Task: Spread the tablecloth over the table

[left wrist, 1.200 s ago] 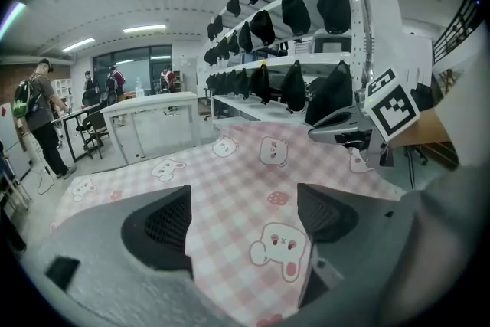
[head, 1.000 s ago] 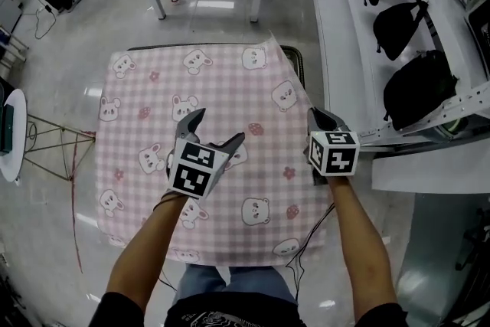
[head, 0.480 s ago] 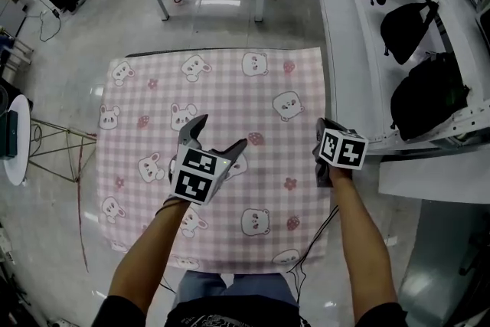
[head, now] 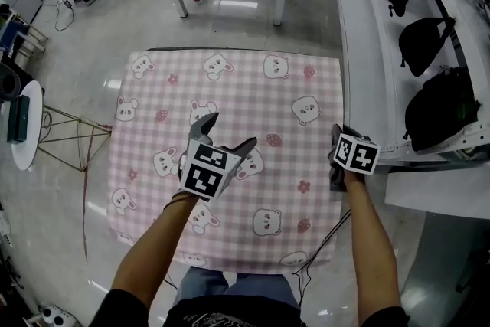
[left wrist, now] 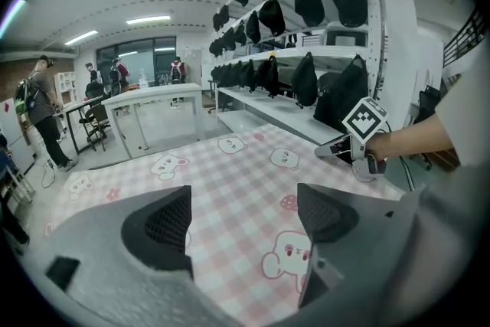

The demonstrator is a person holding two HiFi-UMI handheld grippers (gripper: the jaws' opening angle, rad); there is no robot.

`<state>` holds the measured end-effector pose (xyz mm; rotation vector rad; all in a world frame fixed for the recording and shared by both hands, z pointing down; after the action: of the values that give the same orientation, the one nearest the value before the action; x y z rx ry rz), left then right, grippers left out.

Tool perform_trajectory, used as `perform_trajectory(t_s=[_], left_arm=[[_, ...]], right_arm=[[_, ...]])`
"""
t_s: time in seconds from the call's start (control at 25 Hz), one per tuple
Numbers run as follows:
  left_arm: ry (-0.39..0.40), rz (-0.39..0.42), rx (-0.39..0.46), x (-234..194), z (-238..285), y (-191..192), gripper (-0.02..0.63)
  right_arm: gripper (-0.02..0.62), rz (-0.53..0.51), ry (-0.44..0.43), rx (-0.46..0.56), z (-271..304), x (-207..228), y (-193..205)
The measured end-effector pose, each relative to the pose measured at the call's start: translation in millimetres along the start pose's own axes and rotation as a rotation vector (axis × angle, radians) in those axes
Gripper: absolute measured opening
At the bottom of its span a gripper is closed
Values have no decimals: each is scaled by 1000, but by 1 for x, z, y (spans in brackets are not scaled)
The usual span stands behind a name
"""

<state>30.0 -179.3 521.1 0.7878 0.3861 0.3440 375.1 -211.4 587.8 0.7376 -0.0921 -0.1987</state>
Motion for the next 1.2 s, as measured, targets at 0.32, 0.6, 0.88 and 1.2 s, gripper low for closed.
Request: perform_trajectory(t_s=[0.32,0.6,0.88,1.2], left_arm=[[-79,-20,40,-32,-48,-16,439],[-136,-15,100,-45,-102,-50,439],[-166,-4,191,-52,-151,-105,439],[-194,-70,237,-108,-172,-139,439]], right_arm=[[233,-83,-31,40,-27,-26,-27],[242,-170,-133,213,-96,-80,-96],[256,-156,-265,355,-157,-126,-174],[291,-228,-284,355,-144,-127,-222]])
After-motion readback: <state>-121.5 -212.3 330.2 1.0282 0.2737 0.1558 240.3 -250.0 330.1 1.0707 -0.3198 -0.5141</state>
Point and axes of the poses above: the fingertips, and each gripper's own axes: z forward along the fingers, x to its right, y out of its underside, the point moved 10 cm from there along -z, backward along the fingers, and after that the axes turned 11 degrees about -z, right-handed, at the moved point
